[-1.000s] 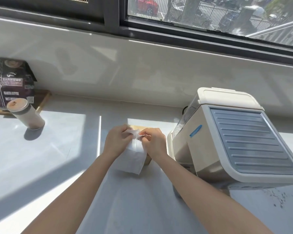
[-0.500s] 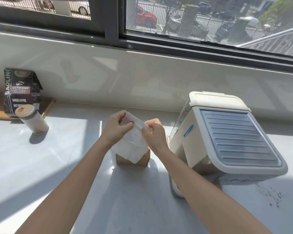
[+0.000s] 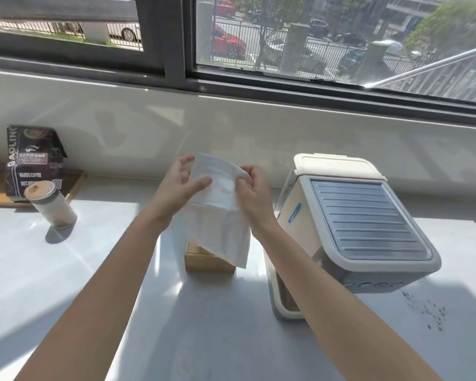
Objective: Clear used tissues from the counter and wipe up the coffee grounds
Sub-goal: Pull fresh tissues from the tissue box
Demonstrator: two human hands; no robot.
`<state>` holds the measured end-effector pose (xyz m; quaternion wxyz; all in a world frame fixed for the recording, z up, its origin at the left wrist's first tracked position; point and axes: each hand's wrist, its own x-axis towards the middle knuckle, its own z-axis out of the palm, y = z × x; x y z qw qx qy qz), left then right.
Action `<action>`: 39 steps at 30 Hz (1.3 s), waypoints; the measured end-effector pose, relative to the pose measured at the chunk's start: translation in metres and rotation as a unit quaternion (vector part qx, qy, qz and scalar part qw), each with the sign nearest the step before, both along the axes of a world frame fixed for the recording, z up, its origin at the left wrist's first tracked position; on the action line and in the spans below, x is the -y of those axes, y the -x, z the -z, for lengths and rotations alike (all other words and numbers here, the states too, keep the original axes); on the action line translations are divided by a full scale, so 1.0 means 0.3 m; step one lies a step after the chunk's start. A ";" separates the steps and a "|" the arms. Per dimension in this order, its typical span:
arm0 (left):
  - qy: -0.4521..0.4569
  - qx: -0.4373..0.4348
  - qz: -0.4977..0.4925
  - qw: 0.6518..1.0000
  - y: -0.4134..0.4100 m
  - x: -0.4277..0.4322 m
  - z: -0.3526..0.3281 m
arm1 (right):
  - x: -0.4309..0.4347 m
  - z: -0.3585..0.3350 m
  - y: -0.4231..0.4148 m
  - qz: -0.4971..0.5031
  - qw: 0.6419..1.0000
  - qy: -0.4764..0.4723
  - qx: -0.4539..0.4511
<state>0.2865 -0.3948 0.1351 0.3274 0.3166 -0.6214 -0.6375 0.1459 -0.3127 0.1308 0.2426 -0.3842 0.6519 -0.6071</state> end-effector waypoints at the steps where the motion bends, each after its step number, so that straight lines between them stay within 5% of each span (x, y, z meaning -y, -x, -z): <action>1: -0.036 0.036 0.041 0.998 -0.018 0.006 0.019 | -0.006 0.008 0.004 -0.005 1.000 -0.021 0.010; 4: -0.126 0.121 0.137 0.975 -0.068 -0.014 0.116 | -0.042 0.066 0.008 -0.049 0.994 -0.089 0.027; 8: -0.109 0.182 0.215 0.953 -0.101 -0.061 0.236 | -0.095 0.162 0.012 -0.143 0.968 -0.200 0.047; 13: -0.055 0.347 0.354 0.867 -0.106 -0.119 0.309 | -0.141 0.237 0.054 -0.362 0.835 -0.404 -0.094; 15: -0.035 0.360 0.342 0.868 -0.093 -0.134 0.329 | -0.135 0.271 0.056 -0.363 0.813 -0.416 -0.183; 19: -0.030 0.258 0.214 0.942 -0.073 -0.126 0.332 | -0.089 0.321 0.054 -0.224 0.886 -0.345 -0.212; 23: 0.131 0.326 0.064 0.934 -0.048 -0.102 0.362 | -0.051 0.373 0.061 -0.127 0.931 -0.257 -0.227; 27: 0.222 0.288 -0.029 0.931 -0.033 -0.090 0.371 | -0.005 0.386 0.062 -0.151 0.924 -0.244 -0.253; 32: 0.139 0.216 -0.085 0.963 -0.012 -0.089 0.345 | 0.026 0.343 0.048 -0.092 0.933 -0.203 -0.282; 39: 0.189 0.084 -0.140 0.968 0.010 -0.079 0.176 | 0.015 0.161 0.029 -0.038 0.976 -0.033 -0.210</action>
